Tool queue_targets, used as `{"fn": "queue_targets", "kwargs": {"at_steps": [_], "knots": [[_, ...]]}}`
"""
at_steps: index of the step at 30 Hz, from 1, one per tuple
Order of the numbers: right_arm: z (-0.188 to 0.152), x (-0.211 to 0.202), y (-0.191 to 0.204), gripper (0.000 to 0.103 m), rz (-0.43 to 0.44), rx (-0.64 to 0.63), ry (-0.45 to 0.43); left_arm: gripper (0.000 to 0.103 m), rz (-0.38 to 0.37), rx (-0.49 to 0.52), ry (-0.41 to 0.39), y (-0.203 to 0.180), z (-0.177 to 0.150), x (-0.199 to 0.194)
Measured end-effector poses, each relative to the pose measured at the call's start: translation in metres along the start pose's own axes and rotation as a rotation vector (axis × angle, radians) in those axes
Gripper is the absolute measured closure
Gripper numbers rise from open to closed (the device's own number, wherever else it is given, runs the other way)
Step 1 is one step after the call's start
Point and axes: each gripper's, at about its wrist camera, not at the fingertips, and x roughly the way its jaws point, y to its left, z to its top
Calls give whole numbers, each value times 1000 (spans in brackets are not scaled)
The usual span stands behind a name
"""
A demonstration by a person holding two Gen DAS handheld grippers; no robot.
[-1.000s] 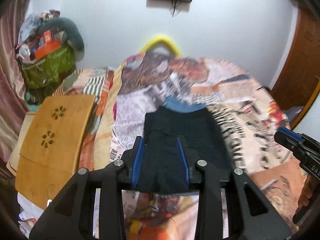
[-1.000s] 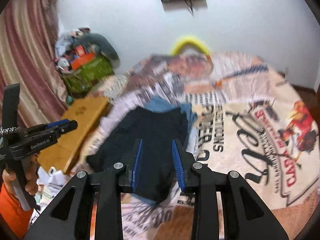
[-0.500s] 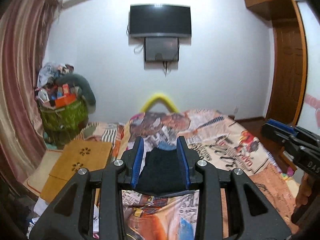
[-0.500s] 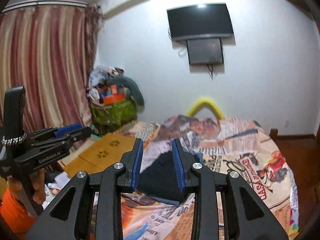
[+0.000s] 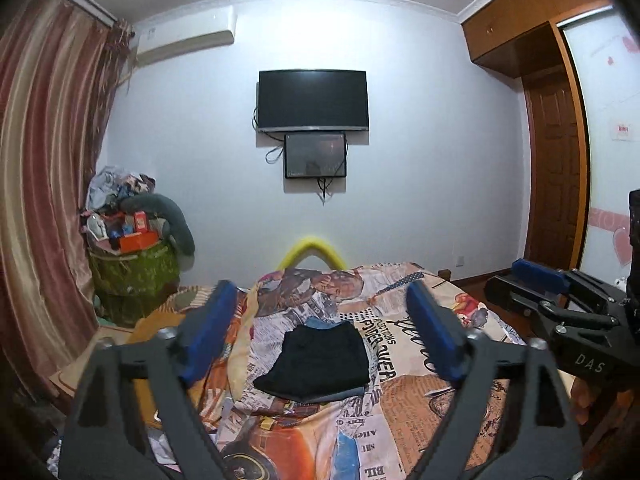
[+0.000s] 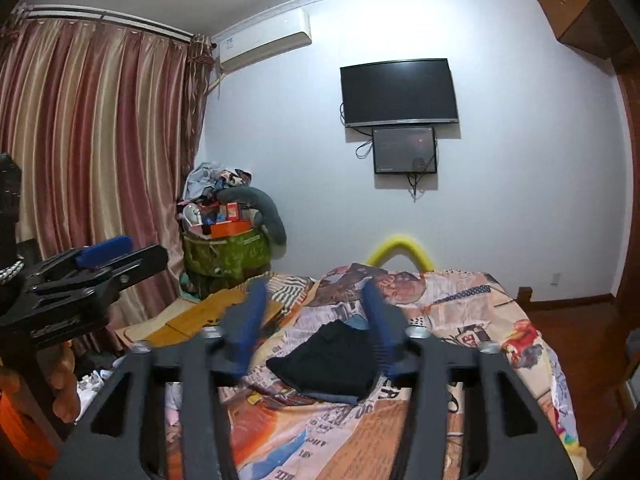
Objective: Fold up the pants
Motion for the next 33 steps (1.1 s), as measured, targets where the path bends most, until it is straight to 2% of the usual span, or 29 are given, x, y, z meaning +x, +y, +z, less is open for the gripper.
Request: {"fn": "queue_targets", "kwargs": {"at_steps": [3,6,10,33], "knots": [[0,-7,0,24,-39,3,-22,4,9,-1,-11,-3,-3,-8],[2,-15,1,17,-52,18,-39,1,18,2,-22,-5,-5,-14],[1,-19,1,2,-62,35,-50,1,10,-7,-24,-4,-6,-15],[-7,-22,5,1,-74,34,-27,0,0,-56,6,-2,-15,-6]]}}
